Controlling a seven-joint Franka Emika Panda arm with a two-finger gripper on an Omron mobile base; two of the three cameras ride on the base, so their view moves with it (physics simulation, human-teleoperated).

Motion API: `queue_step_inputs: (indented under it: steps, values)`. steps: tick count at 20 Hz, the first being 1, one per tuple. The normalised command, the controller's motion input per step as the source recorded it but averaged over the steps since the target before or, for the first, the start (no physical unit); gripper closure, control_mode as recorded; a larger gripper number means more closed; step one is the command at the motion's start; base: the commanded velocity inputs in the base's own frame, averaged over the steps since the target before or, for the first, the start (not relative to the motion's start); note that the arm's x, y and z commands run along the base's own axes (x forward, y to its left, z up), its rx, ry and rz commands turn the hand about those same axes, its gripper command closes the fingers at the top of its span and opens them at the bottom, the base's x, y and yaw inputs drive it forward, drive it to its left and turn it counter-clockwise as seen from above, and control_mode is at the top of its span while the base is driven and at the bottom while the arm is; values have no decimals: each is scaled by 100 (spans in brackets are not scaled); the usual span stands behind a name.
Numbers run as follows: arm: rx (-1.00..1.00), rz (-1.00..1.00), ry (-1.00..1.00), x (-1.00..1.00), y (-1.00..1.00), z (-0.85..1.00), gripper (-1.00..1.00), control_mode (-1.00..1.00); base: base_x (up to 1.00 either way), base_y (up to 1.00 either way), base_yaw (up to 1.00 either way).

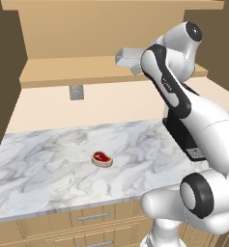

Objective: Retrieve the tupperware from the cabinet, then place the raw meat into the tupperware to avoid contamination.

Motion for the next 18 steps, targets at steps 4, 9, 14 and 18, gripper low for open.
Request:
queue_step_inputs:
  steps: [4, 9, 14, 18]
  values:
    - [0, 0, 0, 12, 0, 0, -100, -100, 0, 0, 0]
    - [0, 0, 2, 10, 0, 5, -100, -100, 0, 0, 0]
    - [0, 0, 4, 11, 0, 3, -100, -100, 0, 0, 0]
    - [0, 0, 4, 14, 0, 0, -100, -100, 0, 0, 0]
